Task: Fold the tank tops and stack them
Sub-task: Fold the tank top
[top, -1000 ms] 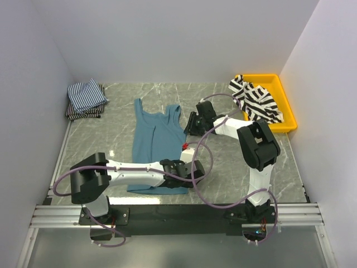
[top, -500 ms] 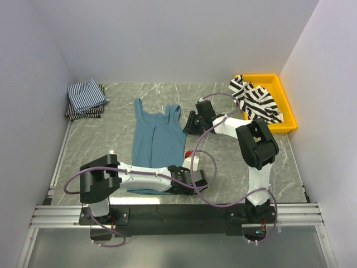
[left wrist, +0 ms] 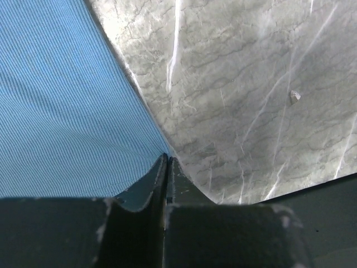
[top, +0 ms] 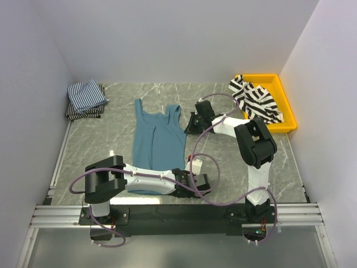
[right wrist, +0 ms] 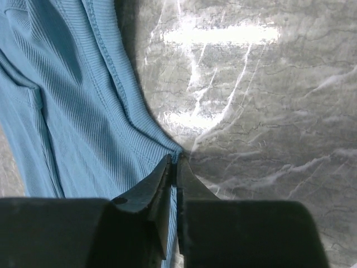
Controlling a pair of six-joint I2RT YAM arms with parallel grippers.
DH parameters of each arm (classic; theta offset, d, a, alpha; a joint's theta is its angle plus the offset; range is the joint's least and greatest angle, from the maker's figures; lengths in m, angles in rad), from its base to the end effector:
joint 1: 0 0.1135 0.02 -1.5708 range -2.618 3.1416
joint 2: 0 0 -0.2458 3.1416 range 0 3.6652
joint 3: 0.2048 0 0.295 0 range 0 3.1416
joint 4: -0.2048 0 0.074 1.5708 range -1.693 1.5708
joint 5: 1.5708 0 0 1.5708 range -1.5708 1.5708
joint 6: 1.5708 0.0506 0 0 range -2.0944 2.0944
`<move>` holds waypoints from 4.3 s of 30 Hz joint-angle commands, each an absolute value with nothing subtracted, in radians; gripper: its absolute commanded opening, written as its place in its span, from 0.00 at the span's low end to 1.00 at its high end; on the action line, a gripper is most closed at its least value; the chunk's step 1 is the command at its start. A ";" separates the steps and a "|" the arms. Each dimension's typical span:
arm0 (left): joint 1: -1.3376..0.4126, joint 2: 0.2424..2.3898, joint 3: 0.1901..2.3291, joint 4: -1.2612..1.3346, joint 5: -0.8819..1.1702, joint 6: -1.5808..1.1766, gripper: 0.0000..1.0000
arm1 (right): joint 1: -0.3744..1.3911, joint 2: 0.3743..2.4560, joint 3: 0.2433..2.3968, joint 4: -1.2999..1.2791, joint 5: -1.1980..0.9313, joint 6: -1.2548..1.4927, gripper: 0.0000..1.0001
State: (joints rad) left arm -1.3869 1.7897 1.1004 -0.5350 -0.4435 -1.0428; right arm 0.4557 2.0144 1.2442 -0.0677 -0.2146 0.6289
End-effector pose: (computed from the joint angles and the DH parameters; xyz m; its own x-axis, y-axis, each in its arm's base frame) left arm 0.0899 -0.3648 0.1034 -0.8307 0.1994 -0.5197 0.2854 0.9542 -0.0900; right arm 0.4058 0.2109 0.0857 -0.8679 0.2147 -0.4479 -0.0586 0.8512 0.5216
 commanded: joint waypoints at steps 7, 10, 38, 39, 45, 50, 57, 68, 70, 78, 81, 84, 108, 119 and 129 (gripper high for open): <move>-1.427 1.795 1.167 -0.525 -0.430 -1.040 0.01 | 0.442 2.014 1.255 -0.080 -0.204 0.604 0.00; -1.437 1.804 1.178 -0.517 -0.425 -1.042 0.01 | 0.425 2.002 1.232 -0.054 -0.235 0.600 0.00; -1.436 1.697 1.066 -0.388 -0.376 -1.011 0.01 | 0.423 1.934 1.164 -0.100 -0.221 0.535 0.36; -1.436 1.694 1.066 -0.385 -0.371 -1.011 0.01 | 0.426 1.928 1.158 -0.103 -0.218 0.534 0.36; -1.436 1.692 1.062 -0.368 -0.360 -1.009 0.01 | 0.430 1.927 1.149 -0.117 -0.222 0.511 0.36; -1.436 1.692 1.063 -0.367 -0.354 -1.014 0.01 | 0.434 1.922 1.138 -0.126 -0.215 0.489 0.36; -1.437 1.698 1.063 -0.365 -0.350 -1.020 0.01 | 0.433 1.905 1.121 -0.143 -0.180 0.457 0.36; -1.436 1.697 1.060 -0.364 -0.348 -1.019 0.01 | 0.436 1.917 1.121 -0.124 -0.215 0.433 0.37; -1.436 1.694 1.055 -0.362 -0.347 -1.019 0.00 | 0.439 1.924 1.124 -0.124 -0.215 0.431 0.36; -1.437 1.658 1.026 -0.357 -0.341 -1.023 0.01 | 0.436 1.908 1.100 -0.124 -0.157 0.454 0.06; -1.436 1.631 1.000 -0.348 -0.337 -1.034 0.01 | 0.420 1.893 1.066 -0.098 -0.158 0.492 0.00; -1.436 1.585 0.959 -0.325 -0.330 -1.051 0.01 | 0.400 1.859 1.028 -0.061 -0.149 0.534 0.00; -1.430 1.207 0.635 -0.345 -0.408 -1.333 0.01 | 0.600 1.931 1.390 -0.195 -0.051 0.623 0.00; -1.411 1.079 0.514 -0.397 -0.385 -1.457 0.01 | 0.670 2.069 1.577 -0.218 -0.043 0.672 0.00; -1.397 0.959 0.446 -0.465 -0.373 -1.508 0.01 | 0.696 2.149 1.670 -0.235 -0.046 0.689 0.00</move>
State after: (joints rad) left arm -1.4025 0.9768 0.4644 -0.4366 -0.3904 -1.4700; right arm 0.6914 2.1365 1.6123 -0.2546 -0.0719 0.6739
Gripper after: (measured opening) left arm 0.013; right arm 0.010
